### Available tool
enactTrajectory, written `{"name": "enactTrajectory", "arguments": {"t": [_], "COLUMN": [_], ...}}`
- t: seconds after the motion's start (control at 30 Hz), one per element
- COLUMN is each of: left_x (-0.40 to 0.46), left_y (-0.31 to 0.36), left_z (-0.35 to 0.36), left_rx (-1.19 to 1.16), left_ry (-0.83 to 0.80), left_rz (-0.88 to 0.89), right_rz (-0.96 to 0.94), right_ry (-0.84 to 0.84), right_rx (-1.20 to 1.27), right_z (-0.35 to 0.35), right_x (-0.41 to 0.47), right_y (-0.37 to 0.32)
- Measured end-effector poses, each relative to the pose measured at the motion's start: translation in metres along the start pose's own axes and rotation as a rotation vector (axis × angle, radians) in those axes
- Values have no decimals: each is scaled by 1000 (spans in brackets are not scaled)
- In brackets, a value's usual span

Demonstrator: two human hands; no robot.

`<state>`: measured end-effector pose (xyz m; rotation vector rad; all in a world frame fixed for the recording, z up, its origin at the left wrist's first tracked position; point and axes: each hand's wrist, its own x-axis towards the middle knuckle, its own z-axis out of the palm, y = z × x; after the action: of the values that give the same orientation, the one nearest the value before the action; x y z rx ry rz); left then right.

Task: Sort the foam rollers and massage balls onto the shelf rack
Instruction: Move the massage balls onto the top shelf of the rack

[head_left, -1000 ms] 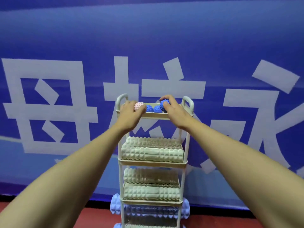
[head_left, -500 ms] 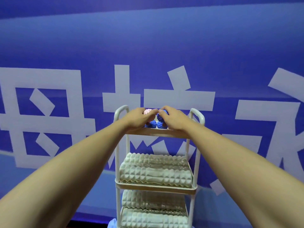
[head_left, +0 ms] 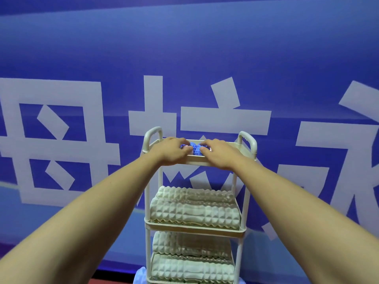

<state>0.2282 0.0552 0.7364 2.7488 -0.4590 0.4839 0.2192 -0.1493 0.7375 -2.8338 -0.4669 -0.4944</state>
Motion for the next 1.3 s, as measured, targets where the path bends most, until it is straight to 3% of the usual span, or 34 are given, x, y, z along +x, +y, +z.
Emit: {"name": "enactTrajectory", "arguments": {"t": [0.1, 0.23, 0.57, 0.87, 1.3], "left_x": [-3, -14, -76, -203, -388], "left_y": [4, 6, 20, 20, -53], "left_z": [3, 7, 8, 84, 338], "left_rx": [116, 85, 33, -69, -126], "left_ry": [18, 202, 423, 430, -197], "left_rz": [18, 34, 90, 92, -200], "right_rz": [-22, -91, -140, -142, 166], "right_ry": [80, 237, 321, 372, -365], "right_rx": [-77, -53, 130, 130, 114], "right_z": [1, 1, -3, 83, 365], "right_x": [-5, -17, -71, -184, -395], "right_y": [-3, -5, -26, -37, 11]}}
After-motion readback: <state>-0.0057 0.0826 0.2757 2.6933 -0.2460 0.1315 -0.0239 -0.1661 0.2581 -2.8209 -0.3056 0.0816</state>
